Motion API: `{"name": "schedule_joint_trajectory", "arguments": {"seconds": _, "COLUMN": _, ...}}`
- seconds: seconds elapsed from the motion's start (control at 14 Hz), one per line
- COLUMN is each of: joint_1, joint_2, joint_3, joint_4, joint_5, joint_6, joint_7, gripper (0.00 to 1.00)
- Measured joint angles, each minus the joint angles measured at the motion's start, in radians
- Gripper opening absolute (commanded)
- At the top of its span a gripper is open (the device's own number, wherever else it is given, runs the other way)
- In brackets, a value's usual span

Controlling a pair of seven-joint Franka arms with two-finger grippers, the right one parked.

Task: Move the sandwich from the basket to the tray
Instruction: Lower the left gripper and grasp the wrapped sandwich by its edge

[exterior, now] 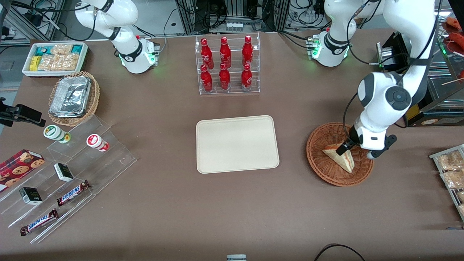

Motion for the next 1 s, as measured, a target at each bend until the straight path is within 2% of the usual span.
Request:
{"name": "schedule_joint_trajectory", "arguments": {"seconds": 0.14, "joint_1": 0.0, "joint_2": 0.044, "joint_3": 0.0, "joint_4": -0.004, "joint_5": 0.0, "joint_6": 0.059, "joint_7": -0.009, "gripper": 0.96}}
{"name": "schedule_joint_trajectory", "arguments": {"seconds": 0.29, "joint_1": 0.0, "joint_2": 0.078, "joint_3": 0.0, "joint_4": -0.005, "joint_5": 0.0, "joint_6": 0.09, "joint_7": -0.012, "gripper": 0.33}}
{"name": "schedule_joint_trajectory", "arguments": {"seconds": 0.36, "joint_1": 0.0, "joint_2": 0.087, "joint_3": 0.0, "joint_4": -0.005, "joint_5": 0.0, "joint_6": 0.095, "joint_7": -0.012, "gripper": 0.11}}
{"name": "schedule_joint_trajectory", "arguments": {"seconds": 0.43, "joint_1": 0.0, "joint_2": 0.089, "joint_3": 0.0, "joint_4": -0.005, "joint_5": 0.0, "joint_6": 0.095, "joint_7": -0.013, "gripper": 0.0}}
{"name": "schedule_joint_trajectory", "arguments": {"seconds": 0.71, "joint_1": 0.0, "joint_2": 0.065, "joint_3": 0.001, "joint_4": 0.005, "joint_5": 0.0, "joint_6": 0.051, "joint_7": -0.012, "gripper": 0.0}}
{"name": "schedule_joint_trajectory", "arguments": {"seconds": 1.0, "joint_1": 0.001, "joint_2": -0.054, "joint_3": -0.011, "joint_4": 0.101, "joint_5": 0.034, "joint_6": -0.223, "joint_7": -0.01, "gripper": 0.0}}
